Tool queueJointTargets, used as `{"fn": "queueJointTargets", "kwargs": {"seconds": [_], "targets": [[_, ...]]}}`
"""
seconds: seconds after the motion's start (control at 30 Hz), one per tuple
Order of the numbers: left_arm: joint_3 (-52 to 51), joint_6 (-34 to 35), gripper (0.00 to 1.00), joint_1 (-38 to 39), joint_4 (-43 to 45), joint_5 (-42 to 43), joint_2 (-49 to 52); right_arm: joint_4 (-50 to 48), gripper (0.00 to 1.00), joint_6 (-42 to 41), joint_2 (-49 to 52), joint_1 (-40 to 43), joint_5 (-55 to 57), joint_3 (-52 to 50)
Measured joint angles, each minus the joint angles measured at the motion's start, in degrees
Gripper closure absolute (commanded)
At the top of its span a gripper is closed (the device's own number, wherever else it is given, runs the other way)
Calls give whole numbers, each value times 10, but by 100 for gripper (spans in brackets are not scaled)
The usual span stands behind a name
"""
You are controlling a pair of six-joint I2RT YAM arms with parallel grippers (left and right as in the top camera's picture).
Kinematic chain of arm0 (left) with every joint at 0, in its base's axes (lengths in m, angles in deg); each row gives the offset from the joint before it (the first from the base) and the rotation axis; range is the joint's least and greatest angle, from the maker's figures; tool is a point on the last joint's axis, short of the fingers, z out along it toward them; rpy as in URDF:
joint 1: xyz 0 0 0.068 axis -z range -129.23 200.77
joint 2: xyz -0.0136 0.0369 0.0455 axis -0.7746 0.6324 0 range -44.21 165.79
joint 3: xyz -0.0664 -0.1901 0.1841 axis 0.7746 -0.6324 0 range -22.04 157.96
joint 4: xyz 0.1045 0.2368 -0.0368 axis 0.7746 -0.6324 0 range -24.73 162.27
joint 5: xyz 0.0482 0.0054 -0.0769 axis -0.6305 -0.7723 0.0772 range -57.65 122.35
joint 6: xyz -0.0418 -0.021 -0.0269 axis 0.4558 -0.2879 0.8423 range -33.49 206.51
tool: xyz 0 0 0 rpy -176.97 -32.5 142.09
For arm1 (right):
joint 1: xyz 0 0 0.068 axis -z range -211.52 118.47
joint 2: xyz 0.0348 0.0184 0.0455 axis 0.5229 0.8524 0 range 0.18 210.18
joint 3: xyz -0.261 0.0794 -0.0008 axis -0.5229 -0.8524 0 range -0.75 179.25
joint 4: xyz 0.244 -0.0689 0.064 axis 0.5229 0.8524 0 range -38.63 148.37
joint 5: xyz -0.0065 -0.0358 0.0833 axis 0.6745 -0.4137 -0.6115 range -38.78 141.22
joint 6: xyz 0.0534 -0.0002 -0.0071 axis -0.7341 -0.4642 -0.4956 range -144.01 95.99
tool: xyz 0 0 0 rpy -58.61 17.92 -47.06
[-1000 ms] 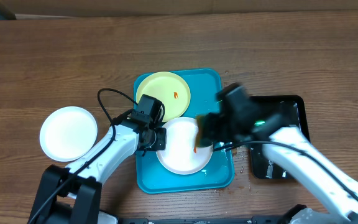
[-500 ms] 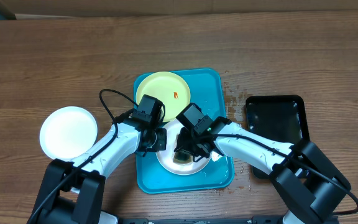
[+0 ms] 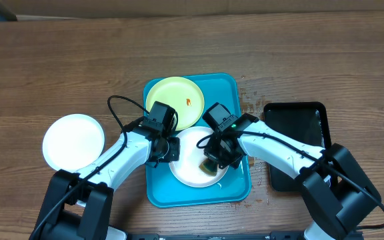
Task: Clean dirty plates on tray and stack at the side
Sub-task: 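Scrub the front white plate with the sponge in the right gripper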
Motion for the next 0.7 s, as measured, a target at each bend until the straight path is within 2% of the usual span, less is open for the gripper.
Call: {"fn": "queueJointTargets", "kwargs": {"seconds": [0.5,0.7], "targets": [[0,4,96,8,4,33,3,184,96,-4,0,1,117,63],[0,4,96,6,1,23,3,218,96,7,-46,11,178,65]]}}
